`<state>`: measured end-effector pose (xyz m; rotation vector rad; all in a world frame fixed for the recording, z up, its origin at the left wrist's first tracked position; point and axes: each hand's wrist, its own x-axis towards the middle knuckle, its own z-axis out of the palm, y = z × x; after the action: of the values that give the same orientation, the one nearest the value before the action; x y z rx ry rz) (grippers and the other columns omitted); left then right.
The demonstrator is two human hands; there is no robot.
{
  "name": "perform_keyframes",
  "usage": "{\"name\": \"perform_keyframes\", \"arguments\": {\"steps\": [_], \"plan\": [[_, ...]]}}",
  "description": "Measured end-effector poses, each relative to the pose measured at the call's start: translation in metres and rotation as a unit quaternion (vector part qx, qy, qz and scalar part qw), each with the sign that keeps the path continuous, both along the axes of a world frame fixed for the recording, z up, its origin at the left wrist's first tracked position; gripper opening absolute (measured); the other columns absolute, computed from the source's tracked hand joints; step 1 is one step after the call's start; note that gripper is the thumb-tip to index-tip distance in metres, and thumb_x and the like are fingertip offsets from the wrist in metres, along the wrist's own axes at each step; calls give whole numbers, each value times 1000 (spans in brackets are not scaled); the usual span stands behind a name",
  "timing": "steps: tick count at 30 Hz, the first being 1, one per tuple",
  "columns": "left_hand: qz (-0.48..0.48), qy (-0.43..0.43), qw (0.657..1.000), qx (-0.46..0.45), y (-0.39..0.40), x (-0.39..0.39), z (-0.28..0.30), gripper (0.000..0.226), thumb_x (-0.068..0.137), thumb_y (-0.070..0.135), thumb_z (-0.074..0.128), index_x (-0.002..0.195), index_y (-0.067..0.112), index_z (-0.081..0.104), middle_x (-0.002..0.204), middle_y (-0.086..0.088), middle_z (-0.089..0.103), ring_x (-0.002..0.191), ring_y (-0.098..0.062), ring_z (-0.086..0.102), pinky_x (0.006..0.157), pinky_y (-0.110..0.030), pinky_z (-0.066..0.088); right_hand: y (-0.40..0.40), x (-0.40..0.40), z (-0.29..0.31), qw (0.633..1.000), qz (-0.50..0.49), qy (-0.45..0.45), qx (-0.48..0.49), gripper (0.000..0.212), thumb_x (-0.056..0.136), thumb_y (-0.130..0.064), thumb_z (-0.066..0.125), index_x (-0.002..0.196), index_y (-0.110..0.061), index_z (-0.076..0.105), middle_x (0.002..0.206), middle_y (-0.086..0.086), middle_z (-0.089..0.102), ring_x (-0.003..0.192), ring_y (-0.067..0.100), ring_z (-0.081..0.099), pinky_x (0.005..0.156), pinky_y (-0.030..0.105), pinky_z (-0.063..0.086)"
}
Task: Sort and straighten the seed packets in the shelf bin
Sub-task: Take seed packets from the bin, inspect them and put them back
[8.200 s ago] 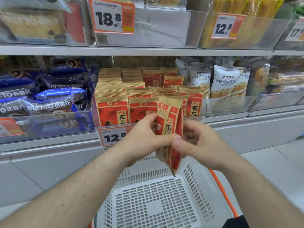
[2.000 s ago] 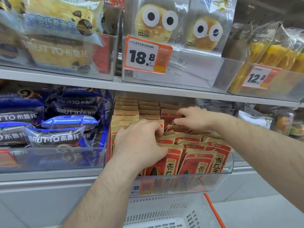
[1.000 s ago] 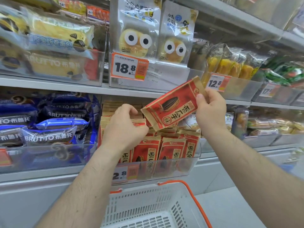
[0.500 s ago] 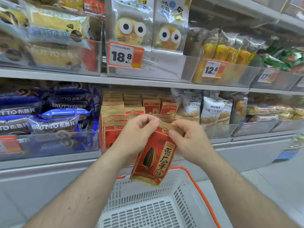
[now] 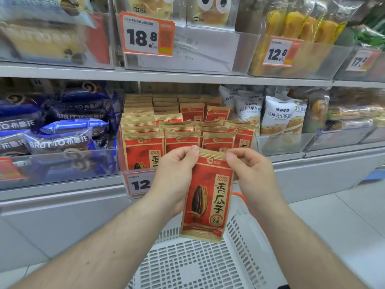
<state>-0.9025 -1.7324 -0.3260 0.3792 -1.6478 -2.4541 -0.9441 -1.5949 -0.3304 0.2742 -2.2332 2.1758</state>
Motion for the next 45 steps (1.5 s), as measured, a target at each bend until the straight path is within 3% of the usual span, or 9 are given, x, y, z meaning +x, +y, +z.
{"name": "perform_keyframes", "arguments": {"steps": [5,10,16,23,28,33,39,45], "plan": [[-9,-8,1000,-10,3,-2,-5,27,104,23,51,93,9,71,83,-11,77,69,-21,73,57,-31,60,6,2,-5,999,33,-4,29,24,98,-13,56,77,-4,63,63,0,67,57,10,64,51,22,49],[-7,30,992,-124,-4,-7,-10,18,98,11,59,85,16,71,69,5,73,63,-6,68,56,-20,54,10,3,-4,1000,1,-6,17,27,98,-14,56,75,-4,66,61,2,66,52,9,62,46,20,46],[-1,58,986,-153,-10,-10,-15,28,89,1,67,72,21,74,67,7,71,66,-7,64,63,-21,57,9,5,1,994,-8,-92,-53,27,98,-19,58,77,-8,71,70,7,72,59,15,68,48,22,51],[-6,66,987,-144,-9,-10,-17,27,89,0,67,73,21,75,68,4,71,67,-8,64,62,-20,54,9,5,4,990,-4,-117,-81,23,98,-19,58,83,-8,71,71,5,73,59,14,69,48,21,50],[-44,39,994,-97,-8,-8,-15,12,91,7,65,86,15,73,75,-1,75,68,-11,69,64,-25,59,11,4,3,991,4,-105,-79,23,98,-21,57,84,-9,71,75,8,74,64,17,71,49,24,52],[-73,12,991,-110,-7,-6,-16,7,91,11,67,94,12,73,80,-6,76,68,-16,69,57,-26,54,14,-1,1,992,7,-89,-91,23,99,-23,56,89,-8,71,88,13,76,78,24,73,69,37,59],[-36,11,997,-62,-9,-7,-12,5,91,9,65,88,12,68,68,-2,71,56,-14,63,53,-27,54,20,-2,0,995,73,-72,10,23,98,-24,56,97,-7,72,88,11,75,72,16,69,61,27,51],[-24,12,999,-33,-12,-8,-12,6,94,12,63,90,13,67,75,-5,71,66,-18,65,56,-28,56,20,-1,-1,988,106,-84,78,23,98,-20,58,92,-5,73,84,7,77,71,17,72,57,28,54]]}}
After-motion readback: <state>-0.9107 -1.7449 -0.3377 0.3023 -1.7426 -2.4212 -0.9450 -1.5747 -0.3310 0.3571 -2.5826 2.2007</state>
